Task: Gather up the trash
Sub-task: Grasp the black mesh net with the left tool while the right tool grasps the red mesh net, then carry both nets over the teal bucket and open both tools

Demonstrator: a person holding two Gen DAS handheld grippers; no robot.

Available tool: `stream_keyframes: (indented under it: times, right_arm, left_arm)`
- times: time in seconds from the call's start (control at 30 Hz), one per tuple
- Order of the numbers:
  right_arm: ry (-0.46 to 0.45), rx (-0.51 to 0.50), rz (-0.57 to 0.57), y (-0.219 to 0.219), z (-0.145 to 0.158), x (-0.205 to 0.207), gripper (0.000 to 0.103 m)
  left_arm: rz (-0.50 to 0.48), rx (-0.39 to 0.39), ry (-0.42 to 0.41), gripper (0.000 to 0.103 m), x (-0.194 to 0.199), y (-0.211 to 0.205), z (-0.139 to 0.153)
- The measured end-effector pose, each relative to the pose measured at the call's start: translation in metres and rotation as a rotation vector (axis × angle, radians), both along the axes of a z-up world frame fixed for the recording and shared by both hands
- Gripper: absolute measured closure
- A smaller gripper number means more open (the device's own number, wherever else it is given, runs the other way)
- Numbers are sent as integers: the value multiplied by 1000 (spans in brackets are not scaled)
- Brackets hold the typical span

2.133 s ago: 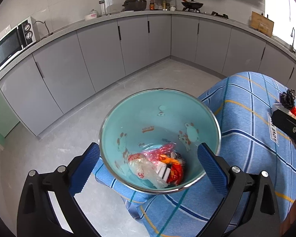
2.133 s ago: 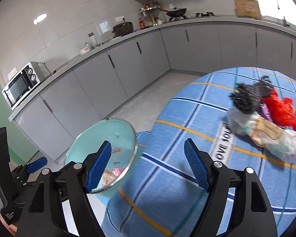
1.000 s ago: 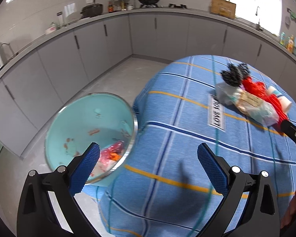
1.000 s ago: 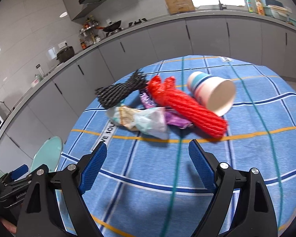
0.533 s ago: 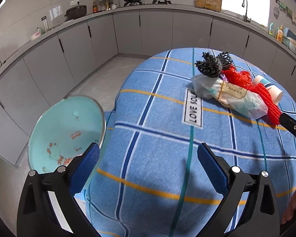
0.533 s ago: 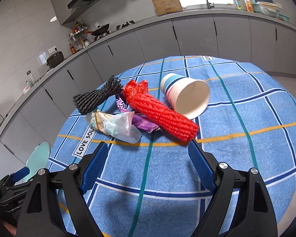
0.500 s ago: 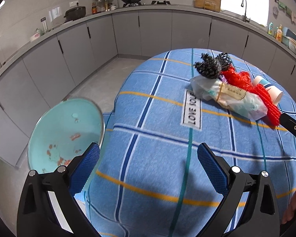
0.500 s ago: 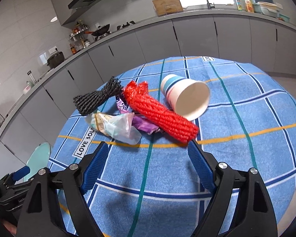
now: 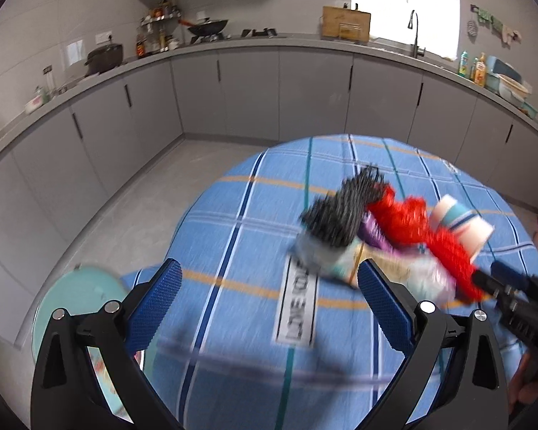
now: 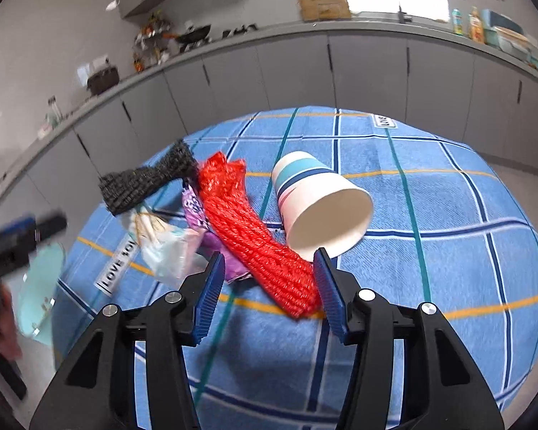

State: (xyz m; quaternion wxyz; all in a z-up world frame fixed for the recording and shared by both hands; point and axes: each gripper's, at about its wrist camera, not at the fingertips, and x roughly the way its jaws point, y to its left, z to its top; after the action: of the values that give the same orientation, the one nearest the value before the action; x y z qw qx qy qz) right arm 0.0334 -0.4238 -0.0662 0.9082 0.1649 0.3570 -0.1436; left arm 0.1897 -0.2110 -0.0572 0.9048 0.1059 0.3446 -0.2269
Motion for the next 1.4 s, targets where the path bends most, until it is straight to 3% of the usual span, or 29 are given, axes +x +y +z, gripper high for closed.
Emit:
stream_keyframes:
  times: [0.17, 0.37, 0.43, 0.47, 0.53, 0.7, 0.87, 1.1, 1.4]
  right_arm:
    - [43, 12, 26, -5, -15, 9, 50]
    - [58, 48, 41, -11, -24, 10, 53]
    - [67, 45, 49, -11, -25, 11, 59]
    - [69, 47, 53, -11, -25, 11, 62]
    - [71, 54, 61, -11, -26, 10, 67]
    - [52, 69, 57, -11, -23, 5, 79]
    - [7, 114, 49, -9, -11, -8, 91]
    - [-31, 121, 44, 3, 3, -20, 91]
    - [-49, 153, 41, 22, 9, -34, 91]
  left_arm:
    - [-46, -8, 1, 7, 26, -32, -2]
    - [-107, 8, 48, 9, 52, -66, -24]
    - [-115, 25, 68, 21, 57, -75, -33]
    - [-124, 33, 81, 33, 59, -78, -37]
    - [-135, 30, 101, 41, 60, -80, -43]
    - [-149, 9, 92, 72, 53, -74, -39]
    - [-128, -57, 69, 74, 37, -53, -18]
    - [-85, -94, 19, 76, 3, -11, 8]
    - [-10, -99, 59, 76, -32, 44, -3]
